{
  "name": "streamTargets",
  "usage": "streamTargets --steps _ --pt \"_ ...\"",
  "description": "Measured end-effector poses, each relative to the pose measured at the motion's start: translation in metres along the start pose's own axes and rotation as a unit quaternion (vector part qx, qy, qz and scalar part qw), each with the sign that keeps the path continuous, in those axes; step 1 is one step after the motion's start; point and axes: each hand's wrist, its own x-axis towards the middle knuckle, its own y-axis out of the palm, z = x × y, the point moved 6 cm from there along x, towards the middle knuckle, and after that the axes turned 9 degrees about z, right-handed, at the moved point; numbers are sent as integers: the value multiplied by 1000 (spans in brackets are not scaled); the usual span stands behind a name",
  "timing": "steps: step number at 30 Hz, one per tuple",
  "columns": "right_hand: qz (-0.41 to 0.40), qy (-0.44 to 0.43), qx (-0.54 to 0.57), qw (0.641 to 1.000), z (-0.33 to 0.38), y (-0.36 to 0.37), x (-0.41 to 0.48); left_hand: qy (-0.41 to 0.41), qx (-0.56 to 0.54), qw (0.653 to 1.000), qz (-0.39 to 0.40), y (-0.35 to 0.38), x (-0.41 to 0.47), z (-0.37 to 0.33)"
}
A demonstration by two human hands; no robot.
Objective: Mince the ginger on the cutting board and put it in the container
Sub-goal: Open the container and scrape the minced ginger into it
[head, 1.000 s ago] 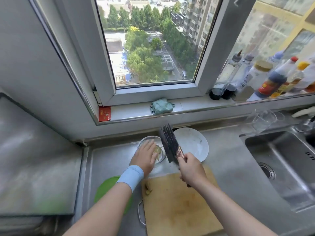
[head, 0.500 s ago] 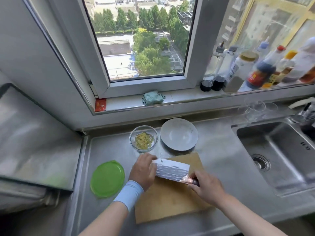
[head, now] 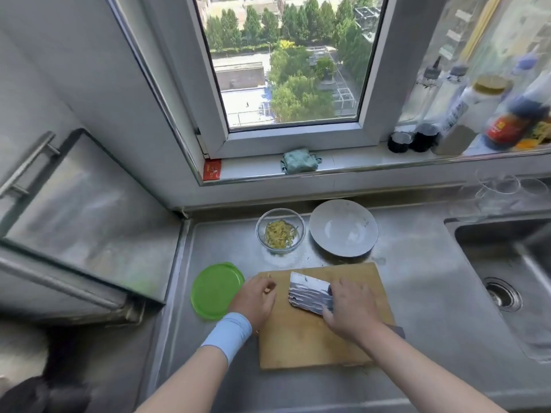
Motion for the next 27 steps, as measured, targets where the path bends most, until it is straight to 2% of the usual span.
streamTargets --steps 4,6,11,16,21,27 --pt "23 -117 86 989 108 -14 28 -46 1 998 -31 -34 -9 39" --pt "42 -148 92 984 155 -11 41 -98 23 995 -25 -51 -14 63" --pt "110 -118 74 984 225 14 70 -233 32 972 8 -78 -25 128" --pt "146 -79 21 986 247 38 95 -281 -6 959 25 -85 -24 170" --pt "117 -89 8 989 252 51 105 -314 -57 947 29 -79 -16 189" --pt "118 -93 43 988 244 56 104 -316 -96 944 -15 -91 -13 189"
